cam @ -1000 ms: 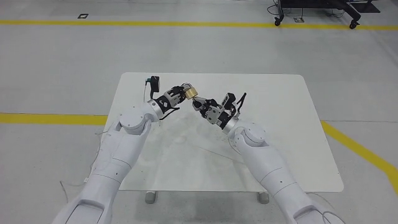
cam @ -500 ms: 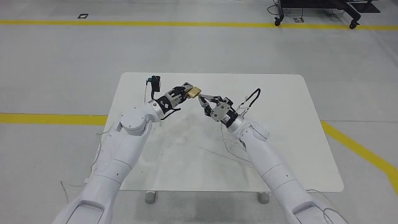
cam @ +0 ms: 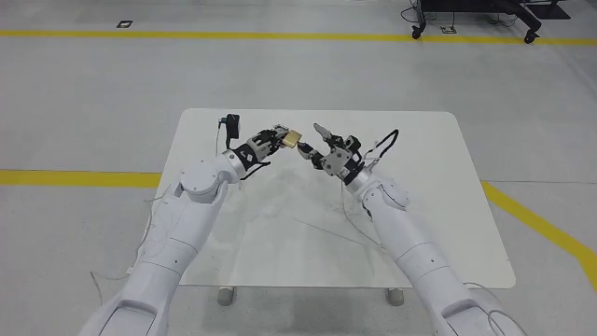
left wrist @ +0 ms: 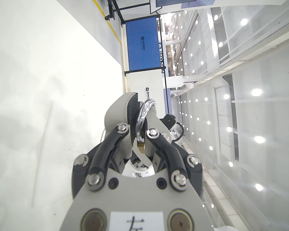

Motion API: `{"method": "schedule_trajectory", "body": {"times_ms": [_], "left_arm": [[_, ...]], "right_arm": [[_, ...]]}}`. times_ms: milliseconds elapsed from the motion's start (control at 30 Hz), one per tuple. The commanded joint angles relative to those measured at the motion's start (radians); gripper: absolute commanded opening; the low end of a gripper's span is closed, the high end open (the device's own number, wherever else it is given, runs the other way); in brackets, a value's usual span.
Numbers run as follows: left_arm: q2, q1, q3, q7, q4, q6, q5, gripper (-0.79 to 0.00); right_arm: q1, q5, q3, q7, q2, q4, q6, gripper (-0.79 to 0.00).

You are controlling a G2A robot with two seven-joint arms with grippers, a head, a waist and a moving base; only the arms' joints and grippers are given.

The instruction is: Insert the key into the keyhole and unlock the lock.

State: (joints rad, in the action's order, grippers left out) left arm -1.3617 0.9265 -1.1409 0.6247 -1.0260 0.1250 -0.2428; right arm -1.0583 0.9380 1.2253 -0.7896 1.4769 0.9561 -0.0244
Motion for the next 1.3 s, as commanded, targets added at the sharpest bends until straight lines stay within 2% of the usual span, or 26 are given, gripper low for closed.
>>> {"method": "schedule_trajectory", "body": {"times_ms": [0, 167, 267, 433, 600, 700, 733, 767, 800, 867, 900, 967, 1000, 1133, 1267], "left_arm": [[0.0, -0.003, 0.005, 0.0, 0.002, -0.006, 0.01, -0.785], [-0.003, -0.015, 0.044, 0.037, 0.004, -0.035, 0.068, -0.785], [-0.006, -0.036, 0.086, 0.067, 0.009, -0.054, 0.137, -0.785], [-0.018, -0.061, 0.165, 0.115, 0.016, -0.064, 0.227, -0.785], [-0.042, -0.072, 0.269, 0.13, -0.002, -0.112, 0.299, -0.785], [-0.056, -0.077, 0.334, 0.094, -0.015, -0.14, 0.388, -0.785], [-0.06, -0.076, 0.345, 0.087, -0.013, -0.149, 0.392, -0.68], [-0.065, -0.076, 0.354, 0.085, -0.01, -0.158, 0.39, -0.489], [-0.068, -0.078, 0.362, 0.085, -0.007, -0.165, 0.395, -0.409], [-0.072, -0.084, 0.368, 0.081, 0.005, -0.175, 0.4, -0.397], [-0.073, -0.087, 0.365, 0.08, 0.011, -0.178, 0.393, -0.317], [-0.074, -0.093, 0.36, 0.075, 0.022, -0.184, 0.393, -0.049], [-0.074, -0.095, 0.356, 0.071, 0.026, -0.187, 0.394, 0.0], [-0.069, -0.097, 0.326, 0.052, 0.029, -0.184, 0.388, 0.0], [-0.052, -0.095, 0.25, 0.029, 0.032, -0.158, 0.353, 0.0]], "right_arm": [[-0.022, -0.046, 0.035, 0.026, -0.012, 0.041, -0.055, 0.0], [-0.112, -0.188, 0.15, 0.168, -0.045, 0.189, -0.214, 0.0], [-0.179, -0.226, 0.221, 0.257, -0.059, 0.294, -0.268, 0.0], [-0.272, -0.259, 0.311, 0.331, -0.074, 0.428, -0.305, 0.0], [-0.272, -0.259, 0.311, 0.331, -0.074, 0.428, -0.305, 0.0], [-0.272, -0.259, 0.311, 0.331, -0.074, 0.428, -0.305, 0.0], [-0.272, -0.259, 0.311, 0.331, -0.074, 0.428, -0.305, 0.0], [-0.272, -0.259, 0.311, 0.331, -0.074, 0.428, -0.305, 0.0], [-0.272, -0.259, 0.311, 0.331, -0.074, 0.428, -0.305, 0.0], [-0.272, -0.259, 0.311, 0.331, -0.074, 0.428, -0.305, 0.0], [-0.272, -0.259, 0.311, 0.331, -0.074, 0.428, -0.305, 0.0], [-0.272, -0.259, 0.311, 0.331, -0.074, 0.428, -0.305, 0.0], [-0.272, -0.259, 0.311, 0.331, -0.074, 0.428, -0.305, 0.0], [-0.272, -0.259, 0.311, 0.331, -0.074, 0.428, -0.305, 0.0], [-0.272, -0.259, 0.311, 0.331, -0.074, 0.428, -0.305, 0.0]]}}
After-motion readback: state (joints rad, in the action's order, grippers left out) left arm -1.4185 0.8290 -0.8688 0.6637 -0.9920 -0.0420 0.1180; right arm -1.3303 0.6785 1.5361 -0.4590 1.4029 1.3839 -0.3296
